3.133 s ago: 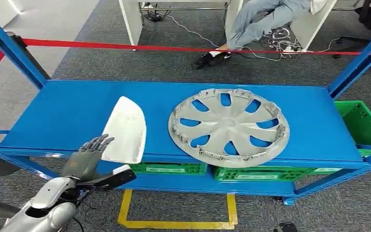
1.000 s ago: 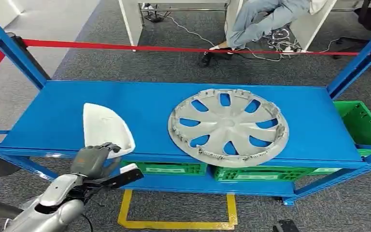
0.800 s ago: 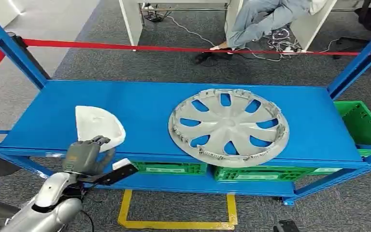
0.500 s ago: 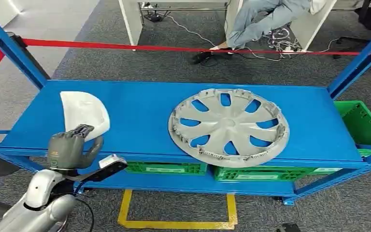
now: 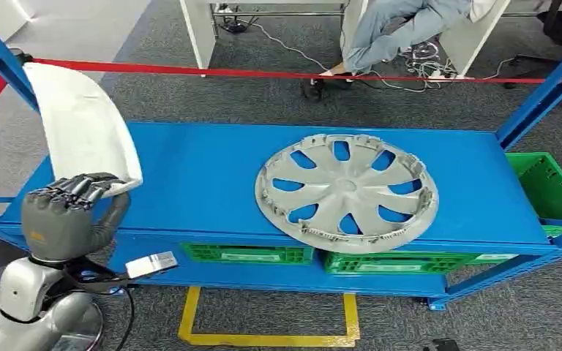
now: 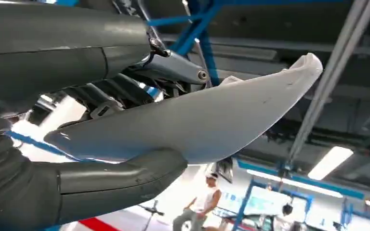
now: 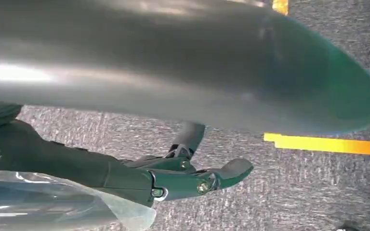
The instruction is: Take the parts from the cabinet and place them on the table.
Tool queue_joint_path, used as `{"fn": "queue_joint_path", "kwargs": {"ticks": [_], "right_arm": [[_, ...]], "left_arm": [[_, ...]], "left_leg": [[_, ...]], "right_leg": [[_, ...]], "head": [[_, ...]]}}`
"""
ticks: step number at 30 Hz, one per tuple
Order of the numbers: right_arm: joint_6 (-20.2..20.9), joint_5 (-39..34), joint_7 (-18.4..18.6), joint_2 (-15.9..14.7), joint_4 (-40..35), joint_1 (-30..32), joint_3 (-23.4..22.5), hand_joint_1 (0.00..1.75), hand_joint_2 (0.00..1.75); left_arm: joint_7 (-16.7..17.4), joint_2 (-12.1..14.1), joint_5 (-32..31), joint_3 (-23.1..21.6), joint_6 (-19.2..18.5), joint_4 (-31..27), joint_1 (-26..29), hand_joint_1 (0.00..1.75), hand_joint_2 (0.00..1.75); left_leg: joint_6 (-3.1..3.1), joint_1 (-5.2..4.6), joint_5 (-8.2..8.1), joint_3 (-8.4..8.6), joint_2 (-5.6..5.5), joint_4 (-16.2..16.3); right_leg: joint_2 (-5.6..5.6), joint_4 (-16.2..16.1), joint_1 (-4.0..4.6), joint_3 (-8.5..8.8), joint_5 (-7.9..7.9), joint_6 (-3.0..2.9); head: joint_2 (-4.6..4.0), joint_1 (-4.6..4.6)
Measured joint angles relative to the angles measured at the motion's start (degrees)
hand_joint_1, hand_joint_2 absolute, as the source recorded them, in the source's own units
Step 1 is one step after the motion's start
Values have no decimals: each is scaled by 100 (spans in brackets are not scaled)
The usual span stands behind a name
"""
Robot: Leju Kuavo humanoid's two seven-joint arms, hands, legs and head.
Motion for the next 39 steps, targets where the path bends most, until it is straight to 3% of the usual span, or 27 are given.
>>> {"fn": "queue_joint_path", "kwargs": {"ticks": [2,9,13,16,23,39], "right_arm": [[-44,-4,11,0,0,-11,30,0,0],[55,-105,-85,0,26,-14,83,0,0],[-41,-107,-74,9,26,-63,85,0,0],[-50,-105,-72,17,26,-82,85,0,0],[-4,-107,-92,20,28,-68,96,0,0],[-41,-107,-68,24,28,-71,103,0,0]], "left_arm": [[140,15,-85,0,2,-63,3,175,175],[91,22,-118,79,7,-260,48,175,175],[398,22,-105,68,7,-271,41,175,175],[448,26,-96,63,7,-271,38,175,175],[212,37,201,131,9,-284,92,175,175],[417,35,-231,162,9,-415,139,175,175]], "left_leg": [[0,0,0,0,-1,0],[0,0,0,0,0,0],[0,0,0,0,0,0],[0,0,0,0,0,0],[0,0,0,0,0,0],[0,0,0,0,0,0]], "right_leg": [[-2,0,0,1,0,0],[-1,0,0,1,0,0],[0,0,0,0,0,0],[-1,0,0,0,0,0],[-1,0,0,0,0,0],[-1,0,0,1,0,0]], "head": [[0,0],[0,0],[2,-2],[0,-2],[0,0],[0,0]]}}
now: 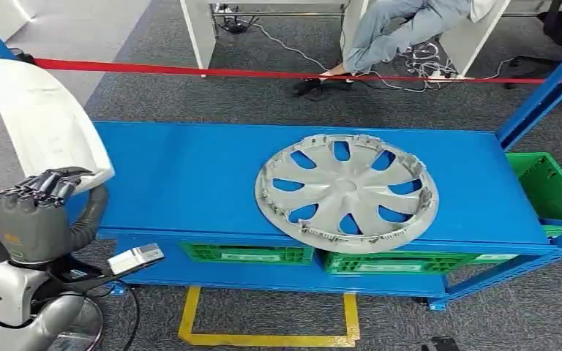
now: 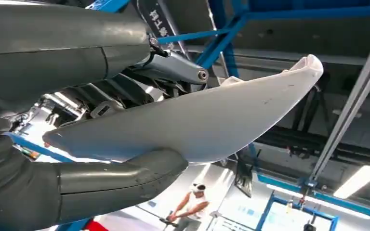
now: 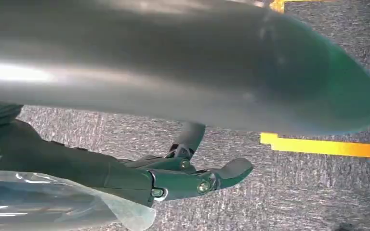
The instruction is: Take the parts from the cabinet and place them on the table.
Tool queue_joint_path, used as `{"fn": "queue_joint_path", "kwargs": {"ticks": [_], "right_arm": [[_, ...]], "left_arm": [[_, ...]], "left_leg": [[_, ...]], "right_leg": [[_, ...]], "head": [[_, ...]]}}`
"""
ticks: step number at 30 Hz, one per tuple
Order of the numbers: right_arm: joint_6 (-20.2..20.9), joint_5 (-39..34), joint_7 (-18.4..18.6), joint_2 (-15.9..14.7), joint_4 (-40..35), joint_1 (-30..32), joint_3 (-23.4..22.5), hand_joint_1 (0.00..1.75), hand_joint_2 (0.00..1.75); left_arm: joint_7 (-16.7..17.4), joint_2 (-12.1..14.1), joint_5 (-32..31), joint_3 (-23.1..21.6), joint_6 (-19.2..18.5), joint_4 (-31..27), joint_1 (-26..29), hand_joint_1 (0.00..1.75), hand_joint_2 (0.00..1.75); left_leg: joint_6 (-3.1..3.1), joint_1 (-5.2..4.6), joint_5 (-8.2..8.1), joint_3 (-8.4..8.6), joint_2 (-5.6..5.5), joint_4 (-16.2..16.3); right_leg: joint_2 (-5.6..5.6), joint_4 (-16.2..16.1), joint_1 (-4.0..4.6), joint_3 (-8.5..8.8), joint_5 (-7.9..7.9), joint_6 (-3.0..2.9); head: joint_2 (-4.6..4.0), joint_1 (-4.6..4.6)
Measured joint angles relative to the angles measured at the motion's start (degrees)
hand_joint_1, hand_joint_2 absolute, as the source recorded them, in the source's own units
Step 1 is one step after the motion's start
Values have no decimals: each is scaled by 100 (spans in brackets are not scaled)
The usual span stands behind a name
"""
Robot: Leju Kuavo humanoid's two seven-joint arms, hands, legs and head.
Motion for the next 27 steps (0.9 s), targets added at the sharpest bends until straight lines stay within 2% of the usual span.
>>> {"fn": "queue_joint_path", "kwargs": {"ticks": [2,3,4,5,6,8,9,10,11,12,13,14,15,16,17,19,20,21,22,24,25,26,27], "right_arm": [[-4,0,0,0,0,1,0,0,0],[-4,0,2,9,-4,2,0,0,0],[-7,0,0,7,-4,5,-2,0,0],[-15,0,-2,9,-7,6,-2,0,0],[-15,2,-4,11,-9,6,-4,0,0],[-28,0,-4,11,-9,7,-9,0,0],[-39,-2,-4,11,-9,12,-13,0,0],[-44,-2,-2,11,-11,27,-15,0,0],[-50,-2,0,11,-11,43,-18,0,0],[-61,-2,0,11,-11,50,-24,0,0],[-74,-2,0,11,-11,49,-31,0,0],[-87,0,0,11,-20,44,-37,0,0],[-107,-2,4,35,-42,43,-37,0,0],[-127,0,2,17,-74,42,-50,0,0],[-140,-9,11,13,-79,58,-57,0,0],[-155,-2,11,13,-131,85,-61,0,0],[-166,-2,11,11,-155,85,-61,0,0],[-184,-2,9,11,-172,84,-63,0,0],[-197,-2,9,9,-195,87,-66,0,0],[-210,-2,9,2,-225,97,-66,0,0],[-216,-2,9,2,-238,99,-66,0,0],[-219,-2,9,2,-251,99,-66,0,0],[-223,-2,9,2,-267,96,-66,0,0]], "left_arm": [[44,0,-18,2,0,-15,6,175,175],[79,-2,-20,13,0,-37,16,175,175],[98,-4,-20,29,2,-66,19,175,175],[114,-9,-22,46,2,-81,17,175,175],[142,-7,-22,46,9,-85,9,175,175],[214,0,-2,55,22,-85,39,175,175],[232,11,4,63,20,-85,69,175,175],[240,11,4,63,20,-83,86,175,175],[264,13,4,59,20,-83,101,175,175],[291,15,4,59,20,-83,108,175,175],[302,22,7,59,22,-81,108,175,175],[319,35,9,59,20,-83,107,175,175],[356,57,17,59,20,-81,109,175,175],[402,96,20,61,20,-81,110,175,175],[420,111,20,55,22,-81,112,175,175],[452,151,17,44,22,-76,133,175,175],[474,177,15,44,22,-74,140,175,175],[496,199,15,46,22,-72,137,175,175],[507,212,15,46,22,-72,138,175,175],[516,245,15,46,22,-68,155,175,175],[520,258,18,46,22,-61,172,175,175],[527,273,20,46,22,-57,187,175,175],[529,284,20,46,22,-57,194,175,175]], "left_leg": [[4,-4,-6,-5,0,8],[76,-30,21,-2,-7,24],[149,-15,107,37,3,-109],[154,45,211,117,38,-301],[211,49,258,136,51,-376],[199,65,274,95,60,-374],[193,65,275,73,70,-364],[178,73,282,52,71,-352],[158,88,284,40,69,-337],[115,118,275,22,65,-305],[61,156,253,2,58,-245],[-9,189,209,-30,61,-154],[-84,146,188,-88,53,-94],[-112,147,179,-155,47,25],[-135,139,210,-181,45,15],[-185,151,242,-211,42,16],[-221,173,180,-236,49,30],[-251,174,-13,-316,84,186],[-273,175,-279,-452,96,527],[-283,175,-778,-771,100,1470],[-264,171,-890,-824,100,1750],[-238,164,-852,-745,100,1720],[-193,154,-722,-556,99,1468]], "right_leg": [[0,-14,-10,2,8,7],[2,-65,-38,13,77,85],[11,-143,-10,52,120,124],[-1,-125,-10,-3,50,107],[-10,12,2,-65,-90,99],[-6,872,-26,-453,-511,127],[-8,1259,-43,-644,-651,153],[-10,1466,-59,-754,-671,178],[-15,1384,-80,-720,-543,208],[-22,1045,-108,-566,-295,246],[-26,522,-138,-309,-2,288],[-19,31,-172,-87,140,352],[41,29,-123,-63,-22,376],[49,18,-126,-60,41,233],[44,77,-125,-109,42,170],[35,140,-111,-160,78,100],[9,137,-126,-210,114,37],[9,137,-122,-251,144,-10],[-7,137,-117,-299,173,-51],[-44,138,-83,-402,243,-105],[-58,139,-60,-457,284,-116],[-64,140,-37,-506,322,-120],[-69,140,-16,-553,364,-122]], "head": [[0,0],[0,-9],[2,-15],[0,7],[0,20],[0,30],[2,33],[2,31],[0,37],[2,31],[0,37],[2,39],[0,72],[2,83],[2,52],[2,44],[2,37],[2,20],[2,22],[2,17],[2,18],[2,17],[2,18]]}}
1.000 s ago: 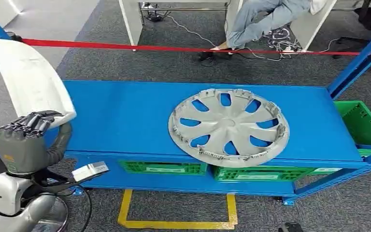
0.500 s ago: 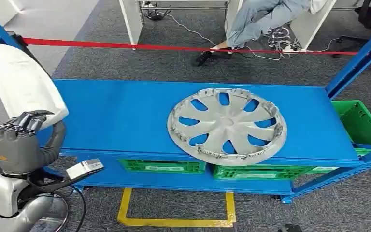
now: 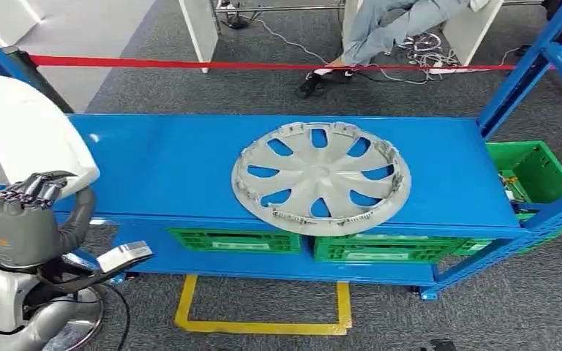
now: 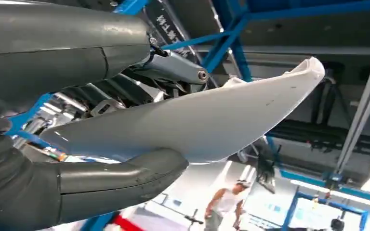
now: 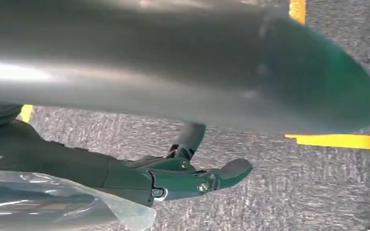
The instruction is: Take the parts from the cabinet and place them on the table.
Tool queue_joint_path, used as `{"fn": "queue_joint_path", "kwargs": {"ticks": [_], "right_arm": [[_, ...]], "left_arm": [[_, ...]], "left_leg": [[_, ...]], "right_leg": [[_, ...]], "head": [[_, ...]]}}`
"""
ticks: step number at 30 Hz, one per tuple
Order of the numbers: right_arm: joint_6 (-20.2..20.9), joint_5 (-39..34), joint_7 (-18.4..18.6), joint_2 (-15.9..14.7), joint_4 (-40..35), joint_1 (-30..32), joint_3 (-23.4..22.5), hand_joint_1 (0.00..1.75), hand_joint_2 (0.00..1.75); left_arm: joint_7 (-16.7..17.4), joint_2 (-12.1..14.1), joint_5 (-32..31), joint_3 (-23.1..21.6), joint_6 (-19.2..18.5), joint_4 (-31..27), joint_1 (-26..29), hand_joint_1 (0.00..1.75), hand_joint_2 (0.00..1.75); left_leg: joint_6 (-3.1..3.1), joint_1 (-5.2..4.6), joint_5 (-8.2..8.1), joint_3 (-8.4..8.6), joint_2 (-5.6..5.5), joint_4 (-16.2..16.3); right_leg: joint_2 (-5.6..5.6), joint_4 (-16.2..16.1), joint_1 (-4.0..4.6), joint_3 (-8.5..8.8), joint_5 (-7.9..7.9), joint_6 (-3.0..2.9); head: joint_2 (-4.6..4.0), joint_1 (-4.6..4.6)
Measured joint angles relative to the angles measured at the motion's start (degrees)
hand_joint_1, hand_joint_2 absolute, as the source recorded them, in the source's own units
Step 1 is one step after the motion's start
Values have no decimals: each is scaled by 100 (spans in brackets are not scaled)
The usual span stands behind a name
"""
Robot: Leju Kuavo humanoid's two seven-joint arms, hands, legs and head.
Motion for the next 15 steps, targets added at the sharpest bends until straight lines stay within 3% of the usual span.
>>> {"fn": "queue_joint_path", "kwargs": {"ticks": [2,3,4,6,7,8,9,10,12,13,14,15], "right_arm": [[-4,0,0,0,-26,-2,0,0,0],[-22,0,0,0,-50,-1,-2,0,0],[-37,0,0,0,-66,-2,-2,0,0],[-76,0,2,-2,-85,-3,2,0,0],[-81,0,2,-2,-98,-5,4,0,0],[-85,0,9,-7,-107,1,15,0,0],[-92,0,29,-7,-109,-10,22,0,0],[-94,0,46,-7,-109,-9,33,0,0],[-114,-2,63,-9,-107,-14,42,0,0],[-116,0,63,-9,-107,-18,44,0,0],[-116,0,70,-9,-107,-20,48,0,0],[-116,0,70,-9,-107,-22,52,0,0]], "left_arm": [[9,20,2,9,0,2,-3,175,175],[20,27,7,15,0,0,-10,175,175],[37,33,22,20,0,0,0,175,175],[66,75,46,68,2,0,43,175,175],[66,101,63,98,2,-2,91,175,175],[66,118,88,133,2,-11,130,175,175],[66,131,105,179,2,-31,166,175,175],[57,151,122,242,2,-52,216,175,175],[55,166,149,339,2,-77,338,175,175],[53,182,149,369,2,-79,377,175,175],[50,190,149,387,2,-79,408,175,175],[50,199,153,398,2,-81,433,175,175]], "left_leg": [[139,-53,385,686,0,-1048],[223,-102,359,935,21,-1489],[200,-105,382,936,47,-1544],[185,-144,440,886,38,-1528],[207,-161,490,874,38,-1539],[236,-112,620,844,54,-1648],[257,-105,692,802,80,-1668],[305,-107,763,709,78,-1672],[317,-120,884,548,77,-1668],[317,-124,951,453,77,-1662],[312,-126,1020,365,77,-1659],[302,-127,1084,281,75,-1656]], "right_leg": [[-2,-1,33,-76,82,2],[-11,-2,28,-88,122,16],[-12,-2,54,-115,158,55],[-28,-29,9,-132,246,128],[-28,-74,-1,-119,304,169],[-21,-79,13,-150,320,203],[-9,-4,5,-213,125,208],[4,270,8,-333,-262,218],[5,1075,6,-488,-850,243],[4,1451,8,-542,-978,257],[5,1615,8,-498,-912,262],[4,1530,7,-338,-715,267]], "head": [[0,2],[0,7],[0,13],[0,9],[0,0],[0,0],[0,9],[0,22],[0,15],[0,24],[0,20],[0,22]]}}
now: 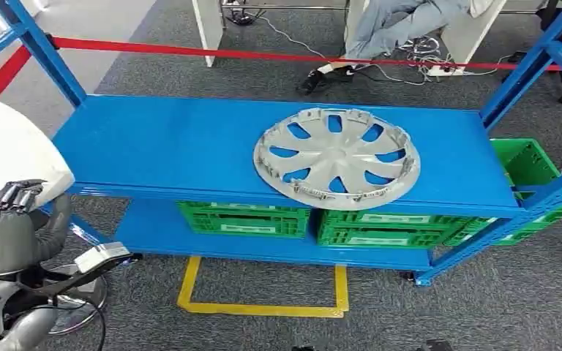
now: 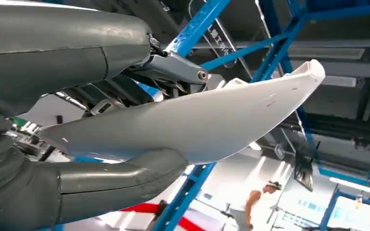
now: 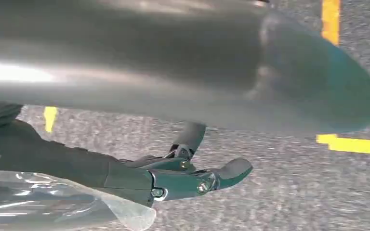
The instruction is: Take the parts from the cabinet and place them on the table.
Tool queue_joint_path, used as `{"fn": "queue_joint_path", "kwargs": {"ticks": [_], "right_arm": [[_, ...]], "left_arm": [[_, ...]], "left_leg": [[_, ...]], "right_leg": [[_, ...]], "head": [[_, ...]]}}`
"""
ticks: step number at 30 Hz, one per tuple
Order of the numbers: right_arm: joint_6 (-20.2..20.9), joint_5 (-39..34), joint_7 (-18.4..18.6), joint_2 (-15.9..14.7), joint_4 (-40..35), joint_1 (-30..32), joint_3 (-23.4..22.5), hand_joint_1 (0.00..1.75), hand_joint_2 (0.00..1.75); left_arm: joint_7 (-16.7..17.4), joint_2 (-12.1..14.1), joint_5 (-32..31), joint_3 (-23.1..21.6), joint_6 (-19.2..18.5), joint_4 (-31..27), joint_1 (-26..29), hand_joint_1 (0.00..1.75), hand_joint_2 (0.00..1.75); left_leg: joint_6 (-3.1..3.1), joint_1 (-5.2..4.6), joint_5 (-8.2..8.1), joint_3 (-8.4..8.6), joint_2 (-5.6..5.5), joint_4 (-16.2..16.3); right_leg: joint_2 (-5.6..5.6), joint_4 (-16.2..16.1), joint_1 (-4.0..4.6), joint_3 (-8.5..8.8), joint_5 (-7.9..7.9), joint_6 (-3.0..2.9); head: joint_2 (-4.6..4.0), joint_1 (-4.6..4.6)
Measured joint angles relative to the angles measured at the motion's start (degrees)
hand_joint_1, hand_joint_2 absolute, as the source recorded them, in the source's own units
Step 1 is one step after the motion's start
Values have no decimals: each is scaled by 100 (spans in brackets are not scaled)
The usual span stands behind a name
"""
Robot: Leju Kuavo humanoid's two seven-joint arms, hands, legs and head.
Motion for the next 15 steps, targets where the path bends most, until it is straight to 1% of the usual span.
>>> {"fn": "queue_joint_path", "kwargs": {"ticks": [1,2,3,4,5,6,7,8,9,10,11,12,13,14,15], "right_arm": [[-2,0,0,0,0,-5,2,0,0],[-2,0,0,-4,0,-14,7,0,0],[-2,0,0,-7,0,-29,11,0,0],[-2,0,0,-9,0,-52,13,0,0],[-2,2,0,-9,0,-65,15,0,0],[-2,2,-2,-9,-2,-65,22,0,0],[-4,0,0,-13,0,-63,26,0,0],[-4,-2,4,-9,-4,-50,37,0,0],[-4,-2,9,-9,-9,-69,44,0,0],[-24,-2,15,-11,-9,-73,46,0,0],[-39,0,17,-11,-11,-73,48,0,0],[-46,0,17,-11,-18,-74,55,0,0],[-59,0,17,-11,-20,-75,66,0,0],[-81,0,17,-11,-20,-74,81,0,0],[-94,0,17,-11,-26,-74,96,0,0]], "left_arm": [[0,4,0,15,0,0,18,175,175],[0,4,2,39,0,0,38,175,175],[0,7,2,54,0,-4,47,175,175],[0,13,2,77,0,-20,58,175,175],[-2,20,2,87,2,-35,62,175,175],[-2,33,2,92,7,-46,59,175,175],[-2,41,2,94,7,-48,62,175,175],[-2,50,2,100,7,-50,74,175,175],[-4,57,2,118,7,-52,99,175,175],[-26,78,2,161,4,-61,130,175,175],[-52,92,9,205,7,-70,164,175,175],[-88,96,24,247,7,-94,213,175,175],[-116,105,66,297,7,-116,272,175,175],[-160,111,81,352,7,-142,325,175,175],[-225,122,124,406,7,-166,372,175,175]], "left_leg": [[-13,0,57,-69,-4,3],[-33,0,112,-129,-14,5],[-56,0,163,-163,-15,15],[-90,-33,200,-210,-16,38],[-113,-30,262,-225,-5,45],[-132,-16,319,-230,-4,37],[-167,1,361,-232,-5,27],[-204,-19,403,-252,-19,27],[-245,9,238,-295,-36,83],[-293,23,-151,-364,-37,333],[-339,54,-538,-448,-36,733],[-372,78,-836,-532,-36,1168],[-401,102,-1013,-585,-36,1581],[-428,125,-988,-567,-36,1794],[-443,145,-836,-459,-35,1792]], "right_leg": [[0,-280,0,254,217,-5],[1,-766,0,631,370,-22],[4,-1313,0,1034,349,-49],[5,-1841,25,1407,160,-55],[7,-1988,24,1445,102,-87],[12,-1973,42,1356,128,-113],[10,-1953,60,1332,149,-147],[-6,-1980,32,1293,215,-204],[-34,-1983,11,1237,278,-264],[-42,-1983,7,1160,343,-332],[-50,-1982,7,1087,405,-338],[-50,-1972,7,1070,471,-341],[-53,-1968,7,969,538,-337],[-53,-1947,4,882,611,-325],[-53,-1930,-1,786,664,-307]], "head": [[0,-2],[0,0],[0,0],[0,5],[0,-24],[0,-4],[0,-13],[0,4],[0,-2],[0,-28],[0,-46],[0,-33],[0,-41],[0,-39],[0,-37]]}}
